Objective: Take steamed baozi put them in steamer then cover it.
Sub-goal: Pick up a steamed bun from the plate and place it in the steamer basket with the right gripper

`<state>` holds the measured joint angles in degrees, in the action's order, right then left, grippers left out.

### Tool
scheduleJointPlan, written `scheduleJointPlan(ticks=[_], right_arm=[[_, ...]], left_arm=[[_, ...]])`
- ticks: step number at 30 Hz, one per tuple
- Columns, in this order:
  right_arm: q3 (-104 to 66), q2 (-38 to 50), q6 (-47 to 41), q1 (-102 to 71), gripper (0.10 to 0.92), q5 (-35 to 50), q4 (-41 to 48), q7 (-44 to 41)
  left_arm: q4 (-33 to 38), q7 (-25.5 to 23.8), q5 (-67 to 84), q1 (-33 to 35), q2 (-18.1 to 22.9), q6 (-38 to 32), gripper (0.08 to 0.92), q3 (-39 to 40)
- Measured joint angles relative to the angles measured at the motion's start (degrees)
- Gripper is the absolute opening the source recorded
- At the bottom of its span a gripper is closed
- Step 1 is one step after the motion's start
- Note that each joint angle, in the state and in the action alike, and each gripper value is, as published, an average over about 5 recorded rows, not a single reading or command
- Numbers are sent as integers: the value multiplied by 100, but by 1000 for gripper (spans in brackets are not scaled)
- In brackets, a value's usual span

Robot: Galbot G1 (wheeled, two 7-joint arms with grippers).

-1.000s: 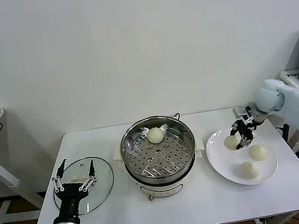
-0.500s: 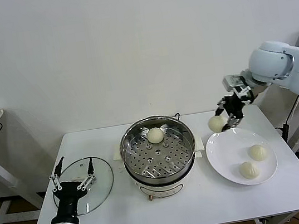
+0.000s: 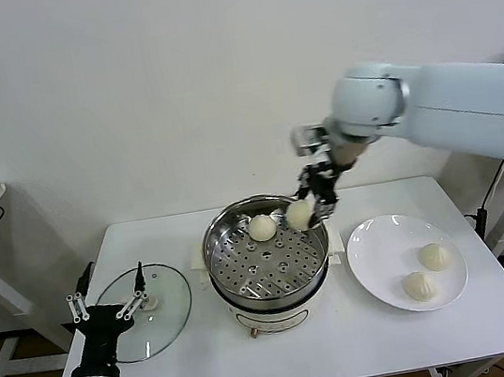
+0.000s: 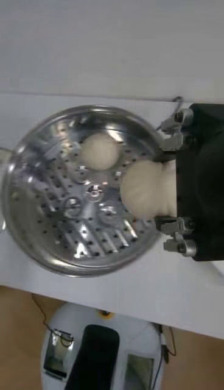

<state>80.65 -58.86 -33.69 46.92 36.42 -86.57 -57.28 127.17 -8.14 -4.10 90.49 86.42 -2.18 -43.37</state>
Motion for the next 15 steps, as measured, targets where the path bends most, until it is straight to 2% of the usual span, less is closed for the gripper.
scheduleJointPlan(ticks=[15], right_arm=[[-254, -1572, -237, -1071, 594, -273, 1335, 69]], left_arm=[[66, -21, 109, 76, -37, -21, 823, -374]])
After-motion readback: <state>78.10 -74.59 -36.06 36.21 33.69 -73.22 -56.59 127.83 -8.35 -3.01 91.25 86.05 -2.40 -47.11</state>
